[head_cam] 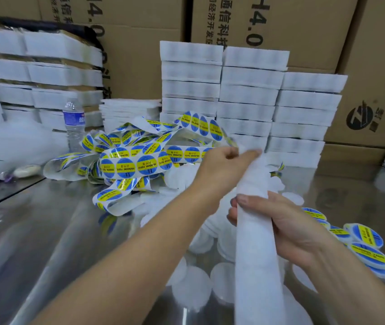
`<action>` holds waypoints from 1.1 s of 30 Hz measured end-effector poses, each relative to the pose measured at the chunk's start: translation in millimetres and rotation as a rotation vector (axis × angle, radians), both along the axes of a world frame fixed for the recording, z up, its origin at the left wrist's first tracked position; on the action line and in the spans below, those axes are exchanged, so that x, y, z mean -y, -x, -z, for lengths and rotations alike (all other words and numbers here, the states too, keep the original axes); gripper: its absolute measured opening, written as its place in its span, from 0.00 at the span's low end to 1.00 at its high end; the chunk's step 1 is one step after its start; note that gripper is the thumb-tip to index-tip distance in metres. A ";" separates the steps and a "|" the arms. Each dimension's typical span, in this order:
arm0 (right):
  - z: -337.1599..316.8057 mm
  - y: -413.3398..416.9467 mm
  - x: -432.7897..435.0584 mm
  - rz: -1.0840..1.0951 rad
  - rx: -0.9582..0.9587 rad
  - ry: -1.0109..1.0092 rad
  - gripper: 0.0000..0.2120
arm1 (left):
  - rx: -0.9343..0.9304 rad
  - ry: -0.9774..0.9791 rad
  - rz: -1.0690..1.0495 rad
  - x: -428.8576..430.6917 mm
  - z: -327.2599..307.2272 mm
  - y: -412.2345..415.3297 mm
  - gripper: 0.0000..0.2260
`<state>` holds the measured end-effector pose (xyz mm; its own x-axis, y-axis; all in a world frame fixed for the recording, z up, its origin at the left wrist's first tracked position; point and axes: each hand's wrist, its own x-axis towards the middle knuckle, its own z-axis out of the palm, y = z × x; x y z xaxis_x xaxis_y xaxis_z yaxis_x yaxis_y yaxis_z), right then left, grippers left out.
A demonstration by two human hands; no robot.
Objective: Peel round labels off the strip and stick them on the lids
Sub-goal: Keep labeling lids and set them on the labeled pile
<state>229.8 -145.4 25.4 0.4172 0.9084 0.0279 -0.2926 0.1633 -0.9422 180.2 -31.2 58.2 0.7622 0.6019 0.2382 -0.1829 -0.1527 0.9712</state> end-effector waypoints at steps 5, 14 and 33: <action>-1.2 1.8 12.9 -0.285 0.025 0.100 0.10 | 0.036 0.852 0.150 -40.3 4.9 -1.1 0.23; -4.1 4.0 11.2 -0.319 -0.092 0.207 0.40 | 0.186 0.938 0.046 -81.4 22.7 0.9 0.08; 6.3 16.8 -2.6 -0.076 -0.061 -0.058 0.28 | 0.134 0.178 -0.087 -71.5 -18.9 30.2 0.14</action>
